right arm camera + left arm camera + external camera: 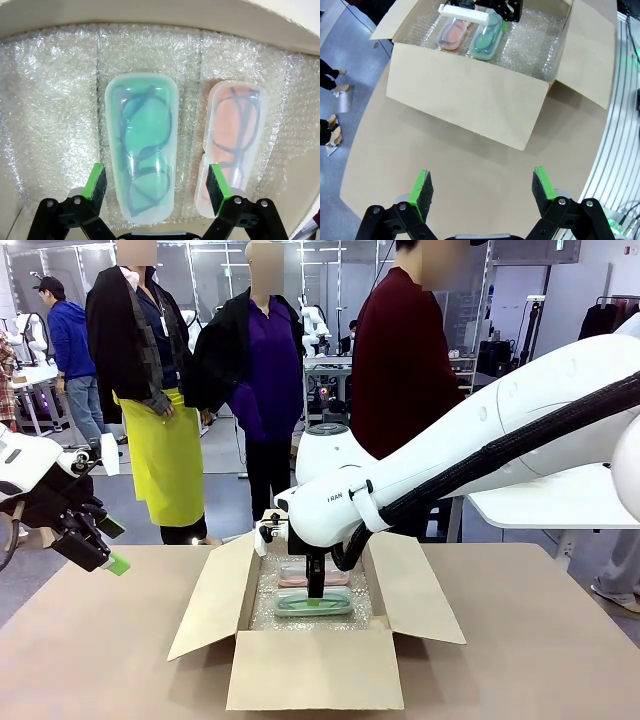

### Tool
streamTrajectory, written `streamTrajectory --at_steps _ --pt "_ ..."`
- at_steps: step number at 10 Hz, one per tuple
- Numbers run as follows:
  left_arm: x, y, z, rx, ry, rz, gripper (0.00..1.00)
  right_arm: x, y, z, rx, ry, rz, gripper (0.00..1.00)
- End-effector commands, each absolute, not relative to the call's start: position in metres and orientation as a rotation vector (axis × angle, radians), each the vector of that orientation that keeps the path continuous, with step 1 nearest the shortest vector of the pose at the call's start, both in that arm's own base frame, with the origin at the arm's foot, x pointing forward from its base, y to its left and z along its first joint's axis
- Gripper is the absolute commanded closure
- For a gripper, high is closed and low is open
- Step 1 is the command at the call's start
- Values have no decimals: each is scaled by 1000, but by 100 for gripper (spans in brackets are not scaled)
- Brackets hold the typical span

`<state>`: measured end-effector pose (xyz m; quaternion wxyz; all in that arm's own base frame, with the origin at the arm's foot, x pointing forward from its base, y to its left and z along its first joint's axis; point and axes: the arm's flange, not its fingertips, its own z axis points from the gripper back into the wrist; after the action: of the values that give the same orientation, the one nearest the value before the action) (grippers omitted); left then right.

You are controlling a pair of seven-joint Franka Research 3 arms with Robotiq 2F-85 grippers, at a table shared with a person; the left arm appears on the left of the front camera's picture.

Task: Pack the glasses set securely to prepare it for shipping.
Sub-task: Position the Package Box on the left side of the table.

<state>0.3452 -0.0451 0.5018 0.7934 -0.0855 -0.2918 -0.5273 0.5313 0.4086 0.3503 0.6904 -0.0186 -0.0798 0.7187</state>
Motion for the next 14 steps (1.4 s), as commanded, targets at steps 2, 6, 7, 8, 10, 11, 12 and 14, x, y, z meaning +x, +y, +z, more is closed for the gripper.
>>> streamTrajectory --at_steps 2,6,7,8,10,11,12,14 --pt "345 -42 502 -193 -636 -1151 0 529 409 350 -45 -178 1614 0" --pt "345 -42 502 -193 -636 -1151 0 522 392 388 -34 -197 1542 0" --pt "345 -42 502 -193 -636 -1151 0 519 383 399 -21 -205 1521 0" --pt "345 -42 502 -193 -636 -1151 0 514 375 411 -38 -206 1501 0" --pt "345 -42 502 -193 -636 -1151 0 498 359 441 -45 -202 1459 0" --pt "345 -42 502 -193 -636 -1151 0 488 340 458 -49 -199 1413 0" --pt "345 -42 502 -193 -636 -1151 0 475 311 475 -60 -199 1330 0" --pt "345 -42 502 -193 -636 -1151 0 450 251 494 10 -305 1124 0"
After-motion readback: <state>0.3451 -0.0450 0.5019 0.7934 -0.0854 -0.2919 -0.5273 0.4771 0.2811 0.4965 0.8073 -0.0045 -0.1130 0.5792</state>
